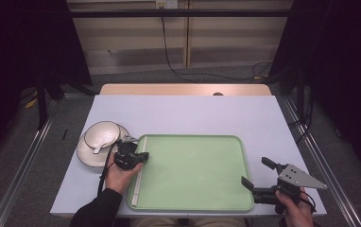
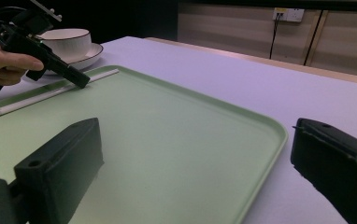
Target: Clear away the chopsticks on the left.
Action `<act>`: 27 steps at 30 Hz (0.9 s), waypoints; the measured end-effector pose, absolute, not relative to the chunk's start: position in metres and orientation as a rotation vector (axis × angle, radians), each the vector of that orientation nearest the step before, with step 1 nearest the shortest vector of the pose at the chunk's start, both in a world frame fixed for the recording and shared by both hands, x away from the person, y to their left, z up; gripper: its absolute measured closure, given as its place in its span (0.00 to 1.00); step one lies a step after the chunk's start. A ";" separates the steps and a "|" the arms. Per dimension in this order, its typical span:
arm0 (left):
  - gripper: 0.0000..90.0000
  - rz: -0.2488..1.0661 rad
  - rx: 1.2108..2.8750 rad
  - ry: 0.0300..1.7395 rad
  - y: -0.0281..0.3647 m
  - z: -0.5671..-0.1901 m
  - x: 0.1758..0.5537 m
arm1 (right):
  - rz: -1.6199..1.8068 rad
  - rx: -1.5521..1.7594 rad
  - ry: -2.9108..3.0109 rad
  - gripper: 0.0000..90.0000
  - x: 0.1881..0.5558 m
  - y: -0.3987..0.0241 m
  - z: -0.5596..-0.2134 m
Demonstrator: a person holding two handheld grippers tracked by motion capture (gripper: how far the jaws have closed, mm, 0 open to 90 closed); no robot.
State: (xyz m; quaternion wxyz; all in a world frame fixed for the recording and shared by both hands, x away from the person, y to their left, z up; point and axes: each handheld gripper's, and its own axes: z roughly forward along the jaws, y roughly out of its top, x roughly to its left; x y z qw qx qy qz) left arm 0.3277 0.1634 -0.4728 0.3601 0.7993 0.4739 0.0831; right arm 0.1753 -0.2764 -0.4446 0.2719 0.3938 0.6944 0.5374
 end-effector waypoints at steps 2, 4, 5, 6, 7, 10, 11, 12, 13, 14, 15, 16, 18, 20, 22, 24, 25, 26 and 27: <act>1.00 0.183 2.020 1.235 0.167 -0.474 0.327 | 1.445 1.060 1.868 0.02 0.176 -0.277 -0.445; 1.00 0.190 2.038 1.209 0.168 -0.475 0.327 | 1.449 1.062 1.871 0.02 0.175 -0.276 -0.445; 1.00 0.190 2.038 1.209 0.168 -0.475 0.327 | 1.449 1.062 1.871 0.02 0.175 -0.276 -0.445; 1.00 0.208 2.049 1.204 0.167 -0.474 0.326 | 1.449 1.062 1.871 0.02 0.175 -0.276 -0.445; 1.00 0.233 2.062 1.185 0.165 -0.474 0.325 | 1.444 1.064 1.866 0.02 0.176 -0.276 -0.445; 0.94 0.223 2.069 1.143 0.164 -0.473 0.323 | 1.446 1.061 1.866 0.02 0.176 -0.276 -0.444; 0.90 0.227 2.091 1.106 0.164 -0.471 0.322 | 1.447 1.064 1.862 0.02 0.176 -0.276 -0.444; 0.88 0.228 2.075 1.099 0.163 -0.470 0.320 | 1.447 1.067 1.861 0.02 0.177 -0.276 -0.444; 0.82 0.234 2.068 1.098 0.162 -0.469 0.318 | 1.448 1.071 1.859 0.02 0.177 -0.275 -0.444; 0.78 0.256 2.079 1.080 0.161 -0.467 0.316 | 1.449 1.069 1.863 0.02 0.177 -0.275 -0.444; 0.73 0.260 2.078 1.069 0.161 -0.466 0.314 | 1.450 1.070 1.863 0.02 0.178 -0.275 -0.444; 0.70 0.262 2.077 1.055 0.161 -0.464 0.311 | 1.451 1.063 1.871 0.02 0.178 -0.275 -0.444; 0.62 0.297 2.078 1.010 0.163 -0.460 0.304 | 1.448 1.054 1.876 0.02 0.178 -0.274 -0.444; 0.54 0.301 2.069 1.000 0.164 -0.458 0.302 | 1.449 1.053 1.872 0.02 0.178 -0.274 -0.444; 0.45 0.337 2.076 0.949 0.167 -0.454 0.297 | 1.453 1.054 1.873 0.02 0.178 -0.274 -0.444; 0.35 0.355 2.046 0.916 0.173 -0.449 0.293 | 1.454 1.060 1.869 0.02 0.178 -0.274 -0.444; 0.32 0.362 2.030 0.916 0.176 -0.447 0.292 | 1.454 1.056 1.870 0.02 0.178 -0.274 -0.444; 0.25 0.362 2.030 0.916 0.176 -0.447 0.292 | 1.454 1.056 1.870 0.02 0.178 -0.274 -0.444; 0.25 0.349 2.021 0.939 0.179 -0.446 0.292 | 1.457 1.055 1.872 0.02 0.179 -0.274 -0.444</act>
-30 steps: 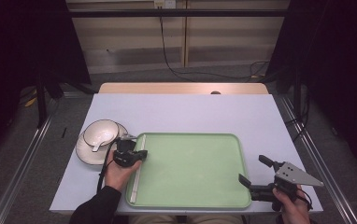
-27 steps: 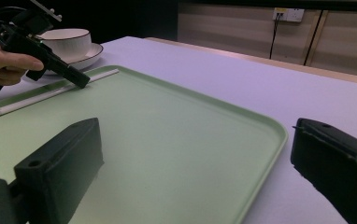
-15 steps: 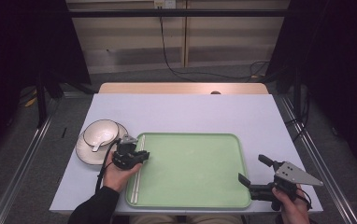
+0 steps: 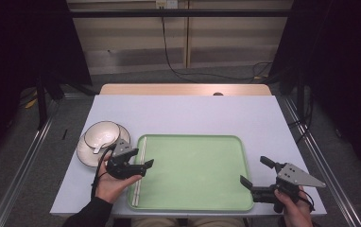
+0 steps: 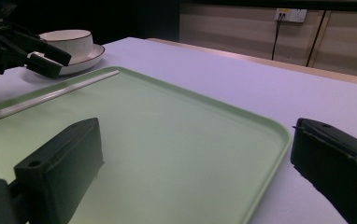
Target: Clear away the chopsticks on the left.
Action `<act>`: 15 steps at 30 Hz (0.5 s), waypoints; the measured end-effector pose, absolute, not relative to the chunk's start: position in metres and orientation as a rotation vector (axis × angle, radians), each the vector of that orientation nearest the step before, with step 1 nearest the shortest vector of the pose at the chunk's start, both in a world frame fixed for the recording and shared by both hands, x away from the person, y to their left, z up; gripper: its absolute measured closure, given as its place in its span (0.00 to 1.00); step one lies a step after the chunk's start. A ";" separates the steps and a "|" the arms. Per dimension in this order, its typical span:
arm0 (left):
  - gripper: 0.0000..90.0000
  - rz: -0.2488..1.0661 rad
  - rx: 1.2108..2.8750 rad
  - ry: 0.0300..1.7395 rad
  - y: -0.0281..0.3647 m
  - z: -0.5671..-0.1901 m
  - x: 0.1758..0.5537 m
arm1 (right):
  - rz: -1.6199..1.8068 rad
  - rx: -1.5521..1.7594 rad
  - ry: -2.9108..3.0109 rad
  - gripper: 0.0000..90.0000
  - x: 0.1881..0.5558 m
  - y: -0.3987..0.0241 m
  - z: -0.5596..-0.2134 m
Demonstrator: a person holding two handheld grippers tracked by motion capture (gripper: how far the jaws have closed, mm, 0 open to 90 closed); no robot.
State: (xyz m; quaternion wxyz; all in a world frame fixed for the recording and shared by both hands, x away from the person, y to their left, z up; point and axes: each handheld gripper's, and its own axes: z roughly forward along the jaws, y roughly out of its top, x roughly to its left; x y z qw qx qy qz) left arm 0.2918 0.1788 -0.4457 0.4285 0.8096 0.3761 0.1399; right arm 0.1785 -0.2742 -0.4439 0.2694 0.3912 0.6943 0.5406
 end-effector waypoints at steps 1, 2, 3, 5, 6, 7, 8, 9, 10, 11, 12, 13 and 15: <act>0.19 0.353 2.012 0.946 0.181 -0.445 0.292 | 1.456 1.053 1.875 0.02 0.179 -0.274 -0.444; 0.17 0.356 1.999 0.951 0.182 -0.445 0.291 | 1.455 1.053 1.875 0.02 0.179 -0.274 -0.444; 0.17 0.364 1.996 0.944 0.186 -0.443 0.290 | 1.455 1.057 1.871 0.02 0.179 -0.274 -0.444; 0.13 0.367 1.983 0.938 0.189 -0.440 0.289 | 1.450 1.057 1.874 0.02 0.179 -0.274 -0.444; 0.11 0.356 1.970 0.935 0.191 -0.438 0.288 | 1.451 1.059 1.870 0.02 0.178 -0.274 -0.444; 0.11 0.341 1.956 0.930 0.192 -0.435 0.287 | 1.453 1.051 1.870 0.02 0.178 -0.274 -0.444; 0.10 0.341 1.948 0.933 0.193 -0.432 0.286 | 1.458 1.046 1.871 0.02 0.178 -0.274 -0.444; 0.09 0.346 1.939 0.937 0.195 -0.430 0.285 | 1.455 1.051 1.867 0.02 0.178 -0.274 -0.444; 0.08 0.336 1.940 0.932 0.198 -0.428 0.284 | 1.456 1.047 1.868 0.02 0.178 -0.274 -0.444; 0.09 0.345 1.937 0.936 0.199 -0.426 0.284 | 1.455 1.053 1.865 0.02 0.178 -0.274 -0.444; 0.10 0.362 1.928 0.941 0.201 -0.425 0.283 | 1.453 1.050 1.873 0.02 0.178 -0.273 -0.444; 0.10 0.372 1.930 0.941 0.204 -0.423 0.283 | 1.449 1.044 1.879 0.02 0.177 -0.273 -0.444; 0.11 0.387 1.923 0.942 0.209 -0.421 0.283 | 1.452 1.041 1.879 0.02 0.177 -0.272 -0.444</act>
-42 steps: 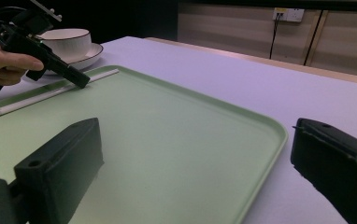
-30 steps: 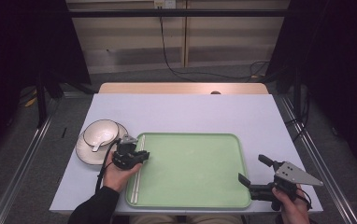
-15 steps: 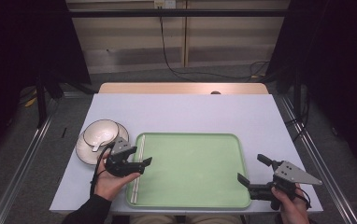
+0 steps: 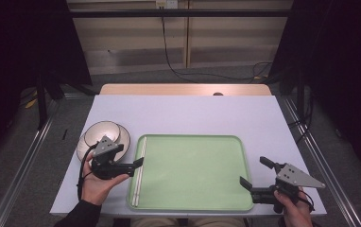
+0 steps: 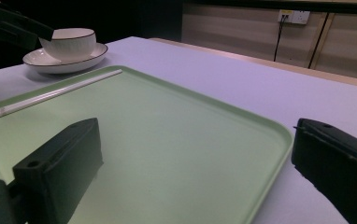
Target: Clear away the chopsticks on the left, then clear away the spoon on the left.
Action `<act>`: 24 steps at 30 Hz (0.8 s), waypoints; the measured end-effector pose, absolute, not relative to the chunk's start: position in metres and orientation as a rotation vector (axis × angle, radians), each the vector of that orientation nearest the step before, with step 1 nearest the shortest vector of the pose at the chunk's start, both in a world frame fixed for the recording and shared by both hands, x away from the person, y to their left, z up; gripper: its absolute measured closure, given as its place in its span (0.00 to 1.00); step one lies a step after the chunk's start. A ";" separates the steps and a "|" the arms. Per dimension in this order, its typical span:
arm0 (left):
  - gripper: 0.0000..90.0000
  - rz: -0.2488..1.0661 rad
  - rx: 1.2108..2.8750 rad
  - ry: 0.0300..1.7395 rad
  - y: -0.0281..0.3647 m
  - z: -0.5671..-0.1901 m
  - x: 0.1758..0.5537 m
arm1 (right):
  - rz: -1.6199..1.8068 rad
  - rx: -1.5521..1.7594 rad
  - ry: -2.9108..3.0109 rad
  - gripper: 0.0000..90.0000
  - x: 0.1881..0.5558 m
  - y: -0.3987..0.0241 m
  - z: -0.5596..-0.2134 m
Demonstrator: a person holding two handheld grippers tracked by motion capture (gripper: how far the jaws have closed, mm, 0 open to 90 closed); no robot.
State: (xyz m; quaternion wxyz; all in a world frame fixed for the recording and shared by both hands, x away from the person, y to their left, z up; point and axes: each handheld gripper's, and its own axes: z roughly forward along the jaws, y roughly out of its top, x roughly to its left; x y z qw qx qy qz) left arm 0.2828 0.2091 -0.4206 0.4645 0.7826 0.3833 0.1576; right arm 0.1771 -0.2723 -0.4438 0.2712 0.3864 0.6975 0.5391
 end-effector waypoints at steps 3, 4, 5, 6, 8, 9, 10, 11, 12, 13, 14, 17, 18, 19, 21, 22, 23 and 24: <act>0.11 0.403 1.918 0.938 0.218 -0.416 0.283 | 1.453 1.033 1.878 0.02 0.177 -0.273 -0.443; 0.11 0.405 1.933 0.936 0.220 -0.415 0.284 | 1.453 1.038 1.878 0.02 0.177 -0.273 -0.443; 0.11 0.405 1.946 0.923 0.222 -0.412 0.284 | 1.454 1.034 1.878 0.02 0.178 -0.272 -0.444; 0.11 0.414 1.938 0.915 0.226 -0.409 0.283 | 1.455 1.046 1.875 0.02 0.179 -0.272 -0.444; 0.11 0.435 1.924 0.920 0.232 -0.405 0.283 | 1.447 1.053 1.869 0.02 0.179 -0.273 -0.444; 0.11 0.449 1.921 0.922 0.236 -0.404 0.284 | 1.448 1.053 1.869 0.02 0.179 -0.273 -0.444; 0.11 0.446 1.919 0.938 0.240 -0.404 0.285 | 1.447 1.055 1.867 0.02 0.179 -0.273 -0.444; 0.11 0.457 1.906 0.958 0.244 -0.404 0.286 | 1.445 1.061 1.863 0.02 0.179 -0.273 -0.444; 0.11 0.467 1.899 0.969 0.248 -0.403 0.287 | 1.442 1.057 1.869 0.02 0.179 -0.274 -0.444; 0.11 0.475 1.893 0.980 0.251 -0.402 0.288 | 1.445 1.060 1.863 0.02 0.179 -0.273 -0.444; 0.11 0.470 1.885 0.984 0.254 -0.402 0.289 | 1.447 1.054 1.866 0.02 0.179 -0.273 -0.444; 0.14 0.474 1.863 0.985 0.261 -0.403 0.291 | 1.448 1.038 1.873 0.02 0.178 -0.273 -0.443; 0.12 0.483 1.867 0.991 0.263 -0.402 0.292 | 1.451 1.037 1.878 0.02 0.178 -0.272 -0.444; 0.13 0.499 1.861 1.003 0.265 -0.401 0.293 | 1.446 1.029 1.885 0.02 0.179 -0.272 -0.444; 0.12 0.506 1.847 1.042 0.271 -0.400 0.295 | 1.447 1.016 1.892 0.02 0.178 -0.272 -0.444; 0.12 0.516 1.851 1.048 0.273 -0.399 0.296 | 1.453 1.015 1.895 0.02 0.178 -0.272 -0.444; 0.12 0.526 1.863 1.060 0.275 -0.399 0.296 | 1.455 1.016 1.887 0.02 0.177 -0.272 -0.444; 0.12 0.533 1.887 1.060 0.277 -0.399 0.298 | 1.455 1.018 1.887 0.02 0.177 -0.273 -0.444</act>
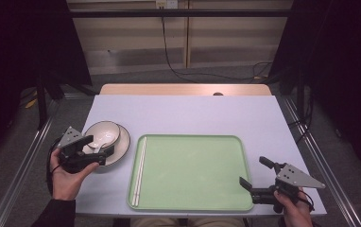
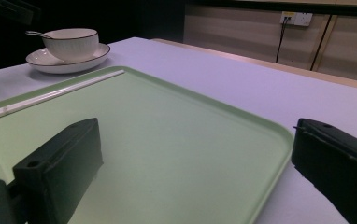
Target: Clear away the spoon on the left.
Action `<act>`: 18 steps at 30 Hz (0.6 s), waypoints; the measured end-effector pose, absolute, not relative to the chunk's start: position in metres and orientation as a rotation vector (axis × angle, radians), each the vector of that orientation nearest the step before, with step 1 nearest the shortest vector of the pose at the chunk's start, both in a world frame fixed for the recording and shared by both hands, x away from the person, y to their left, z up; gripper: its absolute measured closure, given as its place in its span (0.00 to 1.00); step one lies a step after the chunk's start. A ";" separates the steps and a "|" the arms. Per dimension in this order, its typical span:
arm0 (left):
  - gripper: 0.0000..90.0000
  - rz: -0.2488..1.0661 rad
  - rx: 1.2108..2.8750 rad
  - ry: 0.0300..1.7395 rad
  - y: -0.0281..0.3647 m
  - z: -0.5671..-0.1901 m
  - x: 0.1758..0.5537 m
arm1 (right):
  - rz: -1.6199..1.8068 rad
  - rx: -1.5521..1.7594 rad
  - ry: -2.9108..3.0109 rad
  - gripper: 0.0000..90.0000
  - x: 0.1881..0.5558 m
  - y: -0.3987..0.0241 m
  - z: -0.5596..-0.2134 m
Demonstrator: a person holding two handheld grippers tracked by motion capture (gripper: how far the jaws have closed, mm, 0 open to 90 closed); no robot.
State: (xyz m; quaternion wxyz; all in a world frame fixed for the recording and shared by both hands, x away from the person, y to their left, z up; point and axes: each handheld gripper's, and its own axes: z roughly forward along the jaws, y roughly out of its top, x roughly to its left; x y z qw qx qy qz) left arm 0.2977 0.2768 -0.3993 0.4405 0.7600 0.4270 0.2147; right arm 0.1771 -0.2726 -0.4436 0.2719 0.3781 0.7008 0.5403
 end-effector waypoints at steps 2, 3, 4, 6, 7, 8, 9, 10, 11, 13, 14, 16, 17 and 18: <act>0.14 0.538 1.898 1.082 0.280 -0.402 0.303 | 1.451 1.016 1.894 0.02 0.179 -0.272 -0.444; 0.14 0.546 1.917 1.087 0.281 -0.403 0.305 | 1.454 1.012 1.898 0.02 0.179 -0.271 -0.444; 0.13 0.560 1.914 1.110 0.284 -0.404 0.308 | 1.456 1.013 1.897 0.02 0.180 -0.270 -0.444; 0.12 0.538 1.919 1.132 0.288 -0.406 0.313 | 1.452 1.006 1.900 0.02 0.180 -0.270 -0.444; 0.13 0.558 1.919 1.143 0.289 -0.407 0.316 | 1.452 1.009 1.901 0.02 0.180 -0.270 -0.444; 0.12 0.574 1.927 1.160 0.289 -0.408 0.319 | 1.450 1.011 1.900 0.02 0.180 -0.270 -0.444; 0.10 0.578 1.929 1.167 0.289 -0.409 0.320 | 1.458 1.012 1.896 0.02 0.180 -0.270 -0.444; 0.10 0.589 1.922 1.186 0.290 -0.410 0.322 | 1.457 1.013 1.896 0.02 0.180 -0.270 -0.444; 0.10 0.600 1.914 1.197 0.291 -0.411 0.324 | 1.456 1.015 1.895 0.02 0.180 -0.270 -0.444; 0.11 0.633 1.910 1.241 0.293 -0.413 0.329 | 1.458 1.013 1.896 0.02 0.180 -0.270 -0.444; 0.10 0.625 1.911 1.241 0.294 -0.414 0.330 | 1.457 1.015 1.894 0.02 0.180 -0.270 -0.444; 0.11 0.626 1.925 1.253 0.294 -0.415 0.332 | 1.455 1.009 1.901 0.02 0.179 -0.271 -0.444; 0.10 0.636 1.927 1.252 0.294 -0.416 0.332 | 1.458 1.009 1.896 0.02 0.180 -0.271 -0.444; 0.10 0.623 1.942 1.255 0.294 -0.417 0.333 | 1.459 1.008 1.893 0.02 0.180 -0.272 -0.444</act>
